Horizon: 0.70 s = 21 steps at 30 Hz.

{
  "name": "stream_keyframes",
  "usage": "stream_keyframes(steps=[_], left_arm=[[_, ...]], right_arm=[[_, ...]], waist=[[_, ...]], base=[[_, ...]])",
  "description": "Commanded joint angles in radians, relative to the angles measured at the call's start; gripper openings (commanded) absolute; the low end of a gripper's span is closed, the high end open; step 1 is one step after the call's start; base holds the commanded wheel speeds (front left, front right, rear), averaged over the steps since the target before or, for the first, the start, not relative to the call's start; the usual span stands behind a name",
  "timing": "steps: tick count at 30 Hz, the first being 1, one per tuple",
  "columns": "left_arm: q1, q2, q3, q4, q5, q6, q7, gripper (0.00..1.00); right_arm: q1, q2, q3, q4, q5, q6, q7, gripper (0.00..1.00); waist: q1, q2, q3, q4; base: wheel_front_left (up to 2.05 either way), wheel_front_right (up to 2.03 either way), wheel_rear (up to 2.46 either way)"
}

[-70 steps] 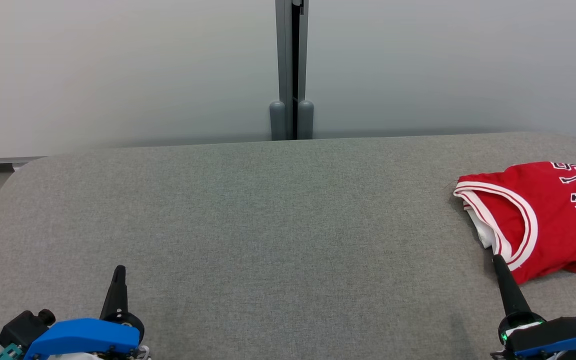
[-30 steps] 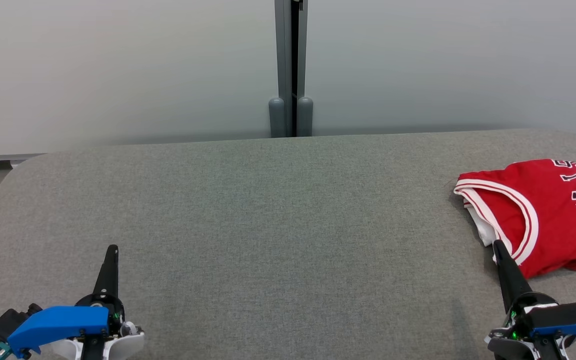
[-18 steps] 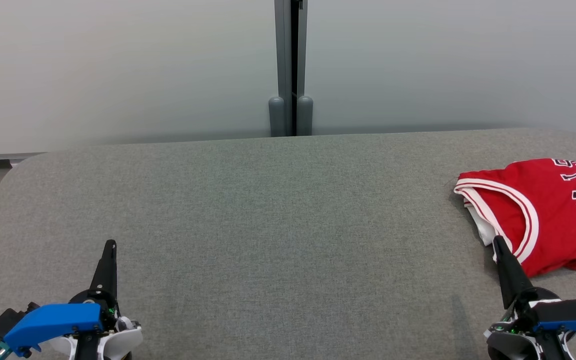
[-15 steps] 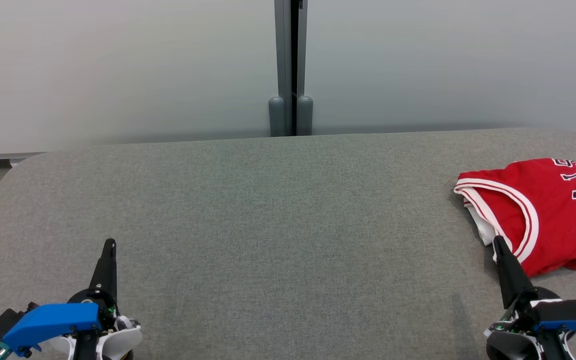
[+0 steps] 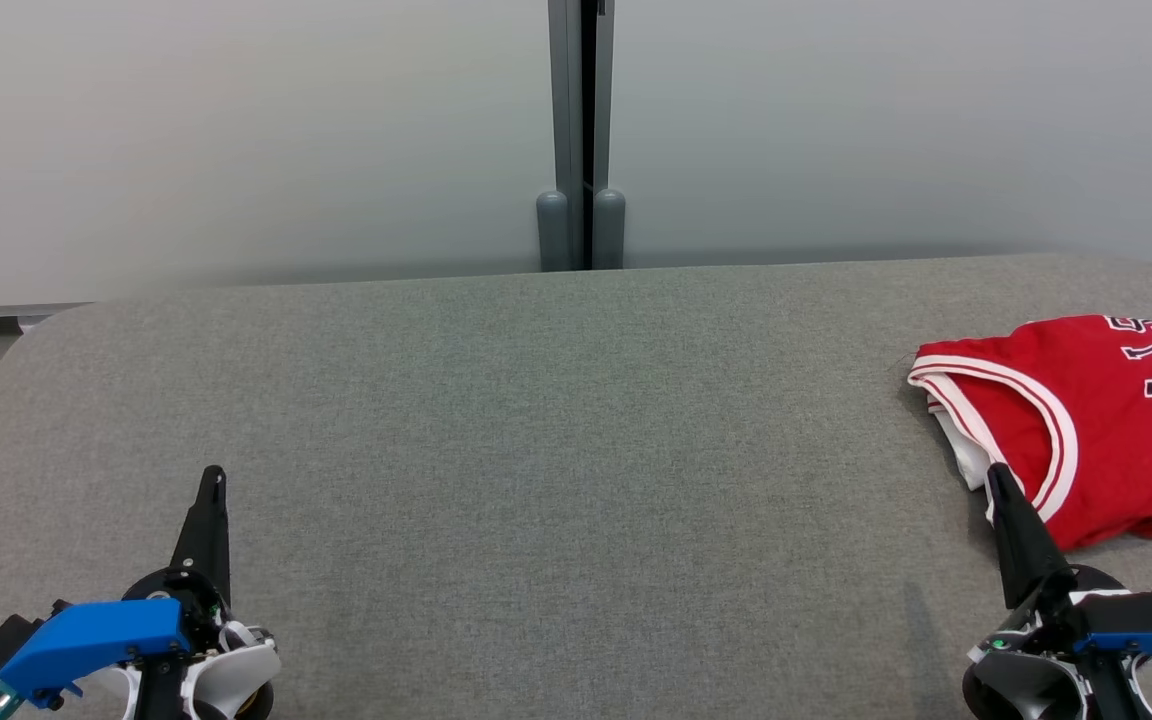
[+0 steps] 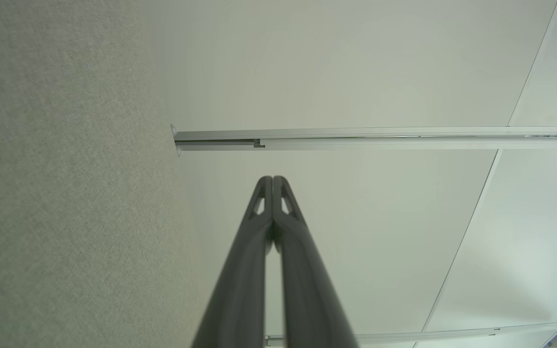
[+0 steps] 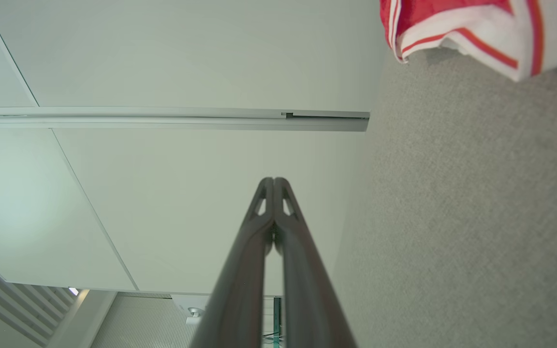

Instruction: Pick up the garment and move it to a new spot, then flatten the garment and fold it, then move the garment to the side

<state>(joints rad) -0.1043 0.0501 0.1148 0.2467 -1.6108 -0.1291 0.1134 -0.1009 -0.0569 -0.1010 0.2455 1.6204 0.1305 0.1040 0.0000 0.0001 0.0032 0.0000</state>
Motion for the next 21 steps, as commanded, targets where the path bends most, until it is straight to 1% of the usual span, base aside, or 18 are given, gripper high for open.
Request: stream_keyframes(steps=[1,21], left_arm=[[-0.010,-0.002,0.004,-0.003,-0.003,-0.005,0.005,0.00],[-0.010,-0.002,0.003,-0.003,-0.004,-0.005,0.005,0.00]], right_arm=[[-0.015,-0.004,-0.002,0.001,0.003,0.000,0.001,0.00],[-0.015,-0.001,-0.006,0.002,-0.001,0.000,0.005,0.00]], waist=[[0.0000,-0.0001,0.000,0.000],[0.0000,-0.0001,0.000,0.000]], base=[[0.00,0.00,0.00],[0.00,0.00,0.00]])
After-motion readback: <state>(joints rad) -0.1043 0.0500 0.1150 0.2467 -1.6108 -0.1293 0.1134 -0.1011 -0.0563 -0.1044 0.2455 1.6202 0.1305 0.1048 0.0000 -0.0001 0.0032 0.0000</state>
